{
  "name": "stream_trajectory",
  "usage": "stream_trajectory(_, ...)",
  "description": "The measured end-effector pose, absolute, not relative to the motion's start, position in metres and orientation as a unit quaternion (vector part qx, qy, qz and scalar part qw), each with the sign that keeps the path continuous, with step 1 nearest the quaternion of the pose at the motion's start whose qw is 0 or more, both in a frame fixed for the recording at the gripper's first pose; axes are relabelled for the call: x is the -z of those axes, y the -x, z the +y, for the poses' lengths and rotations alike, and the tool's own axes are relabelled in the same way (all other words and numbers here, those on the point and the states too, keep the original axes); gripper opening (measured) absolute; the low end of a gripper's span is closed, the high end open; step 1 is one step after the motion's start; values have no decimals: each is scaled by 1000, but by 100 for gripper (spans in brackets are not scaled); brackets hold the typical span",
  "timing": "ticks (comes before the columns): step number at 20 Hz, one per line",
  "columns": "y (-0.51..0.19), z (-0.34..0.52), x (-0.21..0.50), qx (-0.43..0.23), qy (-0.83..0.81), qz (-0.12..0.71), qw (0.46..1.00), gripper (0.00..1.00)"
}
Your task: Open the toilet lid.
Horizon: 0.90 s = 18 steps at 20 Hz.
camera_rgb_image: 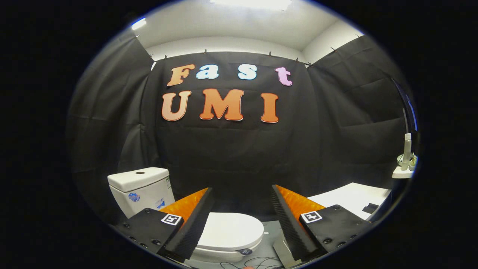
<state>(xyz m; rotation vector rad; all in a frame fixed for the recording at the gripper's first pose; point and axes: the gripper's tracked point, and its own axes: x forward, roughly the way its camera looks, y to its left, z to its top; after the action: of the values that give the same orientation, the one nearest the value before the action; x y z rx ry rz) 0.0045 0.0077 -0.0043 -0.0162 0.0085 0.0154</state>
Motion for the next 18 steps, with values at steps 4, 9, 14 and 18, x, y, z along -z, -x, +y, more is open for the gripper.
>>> stream_trajectory(4,-4,8,4,-8,9,5,1000,100)
stream_trajectory(9,-10,6,14,-7,-7,13,1000,100)
stream_trajectory(14,-23,2,66,0,-32,51,998,100)
stream_trajectory(18,-33,0,122,4,-55,94,994,100)
